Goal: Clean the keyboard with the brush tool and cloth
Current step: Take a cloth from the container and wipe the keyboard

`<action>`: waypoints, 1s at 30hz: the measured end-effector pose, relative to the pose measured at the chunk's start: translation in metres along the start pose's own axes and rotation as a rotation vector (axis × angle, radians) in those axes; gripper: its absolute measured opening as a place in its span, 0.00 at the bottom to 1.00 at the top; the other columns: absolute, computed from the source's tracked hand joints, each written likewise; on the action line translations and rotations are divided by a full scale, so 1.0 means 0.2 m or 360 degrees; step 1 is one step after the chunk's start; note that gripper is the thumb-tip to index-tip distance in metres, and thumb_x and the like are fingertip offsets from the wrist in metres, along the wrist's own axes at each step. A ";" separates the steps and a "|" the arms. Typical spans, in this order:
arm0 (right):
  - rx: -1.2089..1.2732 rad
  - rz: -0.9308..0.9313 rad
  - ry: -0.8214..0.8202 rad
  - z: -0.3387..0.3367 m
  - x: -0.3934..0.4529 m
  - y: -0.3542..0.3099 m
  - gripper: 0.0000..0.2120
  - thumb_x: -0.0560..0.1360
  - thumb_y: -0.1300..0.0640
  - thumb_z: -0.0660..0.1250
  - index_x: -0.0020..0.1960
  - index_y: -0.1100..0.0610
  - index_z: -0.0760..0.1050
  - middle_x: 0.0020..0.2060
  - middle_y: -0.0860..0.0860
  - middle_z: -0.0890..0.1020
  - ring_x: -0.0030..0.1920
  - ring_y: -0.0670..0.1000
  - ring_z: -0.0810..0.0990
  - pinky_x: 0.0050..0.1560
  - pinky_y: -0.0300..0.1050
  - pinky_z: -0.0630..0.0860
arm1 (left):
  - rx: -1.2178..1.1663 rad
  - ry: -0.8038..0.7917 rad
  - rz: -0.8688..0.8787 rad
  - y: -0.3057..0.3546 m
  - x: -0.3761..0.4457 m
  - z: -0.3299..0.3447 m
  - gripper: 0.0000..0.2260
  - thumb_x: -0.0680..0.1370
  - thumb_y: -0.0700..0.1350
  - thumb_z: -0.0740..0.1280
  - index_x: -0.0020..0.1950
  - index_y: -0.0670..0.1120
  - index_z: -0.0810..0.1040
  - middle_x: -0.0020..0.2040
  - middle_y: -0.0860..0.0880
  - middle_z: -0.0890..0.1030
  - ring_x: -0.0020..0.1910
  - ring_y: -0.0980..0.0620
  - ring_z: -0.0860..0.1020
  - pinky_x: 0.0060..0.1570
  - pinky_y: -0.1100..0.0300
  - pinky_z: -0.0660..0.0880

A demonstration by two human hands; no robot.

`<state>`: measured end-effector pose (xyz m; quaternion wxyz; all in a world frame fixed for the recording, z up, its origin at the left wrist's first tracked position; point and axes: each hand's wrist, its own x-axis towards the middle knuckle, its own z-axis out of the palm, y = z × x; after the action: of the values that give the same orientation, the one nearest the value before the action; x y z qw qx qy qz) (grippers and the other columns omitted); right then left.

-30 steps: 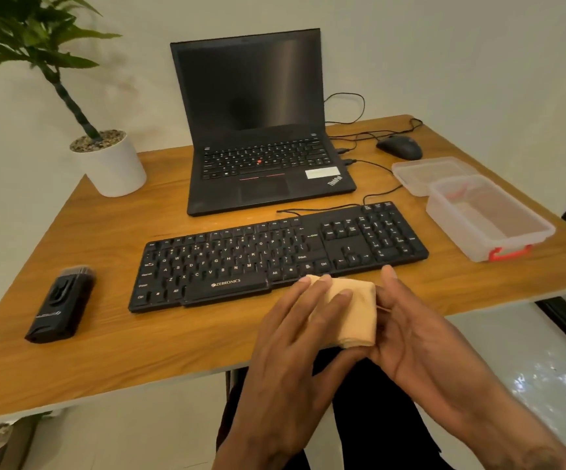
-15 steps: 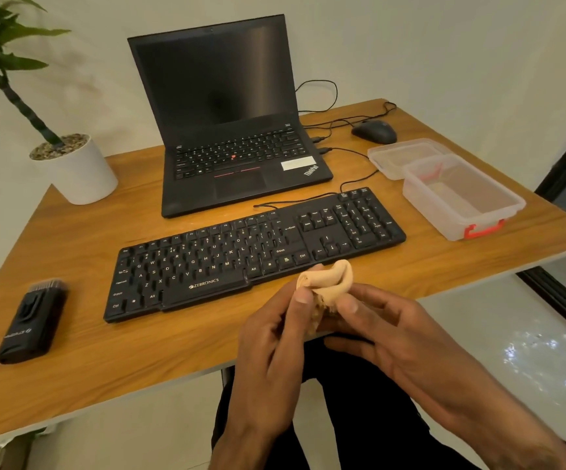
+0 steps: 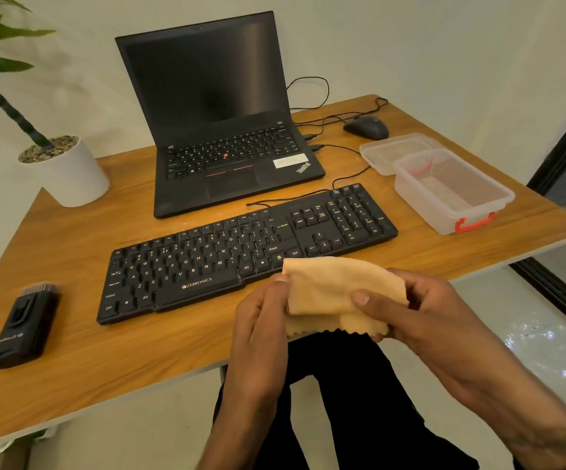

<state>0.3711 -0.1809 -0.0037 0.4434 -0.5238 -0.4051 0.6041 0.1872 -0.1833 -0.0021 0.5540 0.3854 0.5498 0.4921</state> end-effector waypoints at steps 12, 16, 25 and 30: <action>-0.1217 -0.0627 0.0348 -0.15 0.09 0.03 0.34 0.67 0.48 0.81 0.71 0.42 0.75 0.63 0.41 0.77 0.62 0.42 0.78 0.60 0.43 0.77 | -0.0627 -0.0305 -0.0525 -0.10 0.09 0.04 0.15 0.81 0.42 0.67 0.68 0.41 0.78 0.62 0.38 0.83 0.60 0.37 0.83 0.64 0.43 0.79; -0.1563 -0.0921 0.0069 -0.12 0.12 0.05 0.22 0.70 0.54 0.80 0.63 0.49 0.82 0.62 0.41 0.78 0.65 0.43 0.74 0.64 0.35 0.70 | -0.0587 -0.0419 -0.0501 -0.10 0.09 0.03 0.21 0.76 0.36 0.72 0.69 0.44 0.76 0.61 0.38 0.84 0.57 0.38 0.83 0.62 0.44 0.79; -0.1665 -0.0946 -0.0074 -0.09 0.20 -0.10 0.07 0.76 0.54 0.74 0.54 0.51 0.86 0.57 0.41 0.80 0.57 0.41 0.79 0.52 0.31 0.75 | 0.0353 -0.0289 0.0124 -0.10 0.08 0.00 0.35 0.77 0.40 0.75 0.75 0.67 0.65 0.52 0.53 0.87 0.50 0.52 0.87 0.51 0.46 0.84; -0.1613 -0.1017 -0.0023 -0.06 0.19 -0.17 0.07 0.78 0.53 0.73 0.53 0.50 0.87 0.54 0.40 0.83 0.57 0.37 0.79 0.55 0.25 0.71 | 0.0344 -0.0296 0.0147 -0.11 0.09 0.00 0.34 0.77 0.36 0.74 0.73 0.66 0.68 0.52 0.51 0.87 0.49 0.50 0.87 0.50 0.42 0.84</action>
<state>0.3856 -0.1344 0.0176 0.2954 -0.5181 -0.7832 0.1758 0.1874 -0.1713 -0.0273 0.5346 0.5116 0.5275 0.4173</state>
